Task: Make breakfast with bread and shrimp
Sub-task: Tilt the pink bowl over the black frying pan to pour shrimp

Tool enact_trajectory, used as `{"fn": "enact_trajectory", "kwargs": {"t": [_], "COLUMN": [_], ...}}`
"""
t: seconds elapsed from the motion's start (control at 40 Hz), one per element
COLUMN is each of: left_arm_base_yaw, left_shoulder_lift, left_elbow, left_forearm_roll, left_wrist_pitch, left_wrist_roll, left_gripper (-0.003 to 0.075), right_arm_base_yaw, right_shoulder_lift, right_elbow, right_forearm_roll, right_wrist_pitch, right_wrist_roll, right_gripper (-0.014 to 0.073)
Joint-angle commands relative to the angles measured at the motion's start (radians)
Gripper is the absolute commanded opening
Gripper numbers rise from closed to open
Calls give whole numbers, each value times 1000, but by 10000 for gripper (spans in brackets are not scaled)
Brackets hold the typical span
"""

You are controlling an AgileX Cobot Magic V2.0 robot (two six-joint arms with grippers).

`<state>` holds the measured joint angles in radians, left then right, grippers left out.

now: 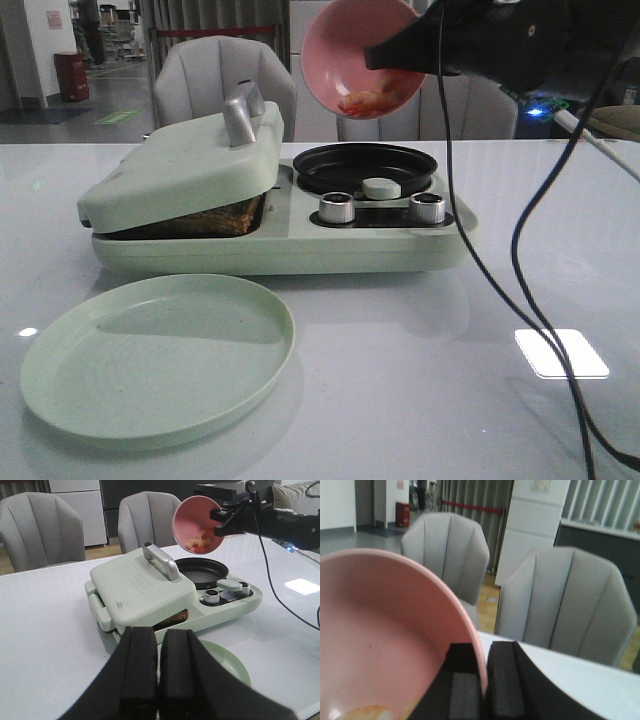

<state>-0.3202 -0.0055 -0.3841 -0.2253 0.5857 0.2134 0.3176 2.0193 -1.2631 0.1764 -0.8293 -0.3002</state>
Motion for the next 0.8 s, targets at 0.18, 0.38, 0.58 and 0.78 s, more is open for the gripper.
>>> {"fn": "enact_trajectory", "kwargs": {"t": [0.18,0.38,0.58,0.78], "left_arm_base_yaw": [-2,-2,-2,-2], "left_shoulder_lift": [3,3,3,3], "left_elbow": [-25,-25,-25,-25], "left_forearm_roll": [-16,-16,-16,-16], "left_wrist_pitch": [-80,-80,-80,-80], "left_wrist_roll": [-8,-8,-8,-8], "left_gripper": [112,112,112,112], "right_arm_base_yaw": [-4,-4,-4,-4], "right_shoulder_lift": [77,153,152,148], "right_elbow": [-32,-115,-173,-189], "right_forearm_roll": [-67,-67,-68,-132], "right_wrist_pitch": [-463,-464,-464,-465], "right_wrist_roll": [15,-81,-369,-689], "right_gripper": [138,138,138,138]}}
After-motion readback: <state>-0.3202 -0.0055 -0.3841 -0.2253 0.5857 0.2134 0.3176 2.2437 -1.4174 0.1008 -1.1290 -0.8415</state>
